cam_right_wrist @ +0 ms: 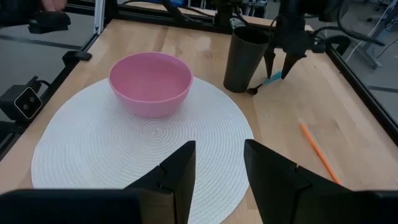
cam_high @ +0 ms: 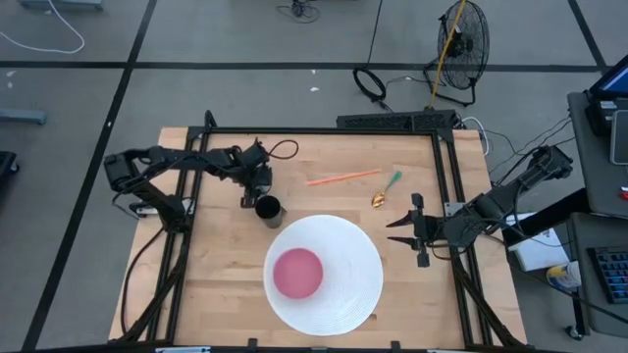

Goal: Pick & Place Utensil
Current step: Put the blue fork in the pink bowl

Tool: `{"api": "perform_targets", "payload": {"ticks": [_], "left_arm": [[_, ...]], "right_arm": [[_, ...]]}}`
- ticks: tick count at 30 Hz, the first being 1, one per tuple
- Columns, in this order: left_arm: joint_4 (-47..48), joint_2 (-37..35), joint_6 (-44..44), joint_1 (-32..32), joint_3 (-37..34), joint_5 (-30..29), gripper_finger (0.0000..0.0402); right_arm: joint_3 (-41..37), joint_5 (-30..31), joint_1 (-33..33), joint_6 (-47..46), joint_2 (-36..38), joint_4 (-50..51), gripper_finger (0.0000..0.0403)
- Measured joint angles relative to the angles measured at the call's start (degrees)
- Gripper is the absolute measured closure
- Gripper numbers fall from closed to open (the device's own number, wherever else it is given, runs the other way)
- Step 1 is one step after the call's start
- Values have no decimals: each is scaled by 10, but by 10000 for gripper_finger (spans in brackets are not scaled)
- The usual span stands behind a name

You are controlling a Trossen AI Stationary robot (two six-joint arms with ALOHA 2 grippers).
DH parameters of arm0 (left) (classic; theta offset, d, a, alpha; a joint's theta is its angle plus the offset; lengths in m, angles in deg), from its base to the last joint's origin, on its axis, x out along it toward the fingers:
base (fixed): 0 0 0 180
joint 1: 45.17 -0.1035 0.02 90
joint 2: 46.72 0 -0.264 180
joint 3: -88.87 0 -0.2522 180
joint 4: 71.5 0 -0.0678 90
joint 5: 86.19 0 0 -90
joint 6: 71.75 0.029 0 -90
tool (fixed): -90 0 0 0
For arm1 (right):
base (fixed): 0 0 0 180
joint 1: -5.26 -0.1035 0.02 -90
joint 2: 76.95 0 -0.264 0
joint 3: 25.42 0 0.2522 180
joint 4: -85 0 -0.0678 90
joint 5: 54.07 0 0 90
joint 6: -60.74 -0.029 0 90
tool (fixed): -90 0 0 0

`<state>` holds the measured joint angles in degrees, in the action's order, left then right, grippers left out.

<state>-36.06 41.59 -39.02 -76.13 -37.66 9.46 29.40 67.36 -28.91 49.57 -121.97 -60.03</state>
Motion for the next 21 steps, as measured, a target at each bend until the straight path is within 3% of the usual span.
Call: {"api": "perform_targets", "payload": {"ticks": [8, 21], "left_arm": [[-29, 39, -23, -15, 3, 24, 225], [-24, 41, -146, -72, 1, 43, 225]], "right_arm": [[0, 0, 0, 1, 0, 0, 273], [0, 0, 0, 8, 0, 0, 273]]}}
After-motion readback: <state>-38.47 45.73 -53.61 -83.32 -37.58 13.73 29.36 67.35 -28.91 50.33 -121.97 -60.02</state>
